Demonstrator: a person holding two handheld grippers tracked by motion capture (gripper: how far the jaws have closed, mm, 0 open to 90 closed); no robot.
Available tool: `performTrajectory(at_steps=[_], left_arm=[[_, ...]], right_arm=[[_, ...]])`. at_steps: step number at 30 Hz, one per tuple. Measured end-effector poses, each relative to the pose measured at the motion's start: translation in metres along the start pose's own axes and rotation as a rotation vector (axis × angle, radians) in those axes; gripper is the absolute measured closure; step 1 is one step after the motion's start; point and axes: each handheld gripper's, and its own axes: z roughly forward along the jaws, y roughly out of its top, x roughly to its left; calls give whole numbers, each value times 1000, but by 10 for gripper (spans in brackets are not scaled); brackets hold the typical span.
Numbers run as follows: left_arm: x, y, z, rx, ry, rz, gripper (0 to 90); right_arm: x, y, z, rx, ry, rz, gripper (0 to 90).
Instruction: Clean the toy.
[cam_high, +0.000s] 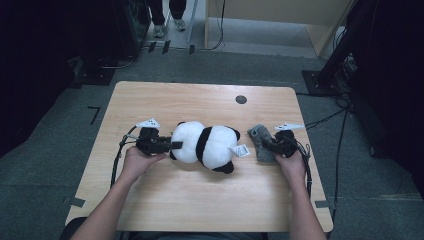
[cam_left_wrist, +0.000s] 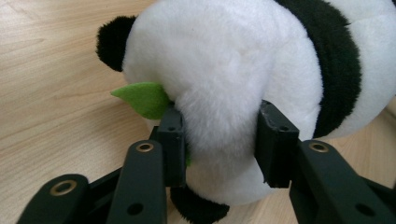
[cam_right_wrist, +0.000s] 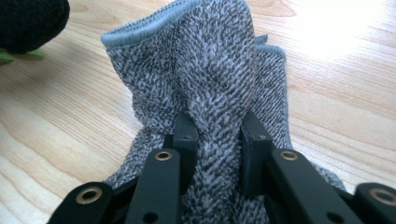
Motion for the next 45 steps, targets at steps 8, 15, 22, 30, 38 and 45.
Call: performTrajectory(at_steps=[8, 15, 22, 30, 38, 45], left_arm=[[-5, 0, -6, 8, 10, -26, 637], [-11, -5, -8, -5, 44, -37, 629], [-13, -8, -10, -9, 56, -40, 623], [-14, -9, -10, -17, 61, -48, 614], [-14, -10, -9, -23, 66, -53, 607], [-15, -10, -9, -29, 72, -54, 607]], right_arm=[[1, 7, -11, -24, 24, 16, 759], [12, 20, -31, -86, 39, 28, 759], [32, 42, -51, -138, 69, -9, 758], [65, 91, -73, -162, 109, -114, 752], [105, 138, -65, -161, 167, -211, 748], [145, 169, -48, -144, 225, -269, 746]])
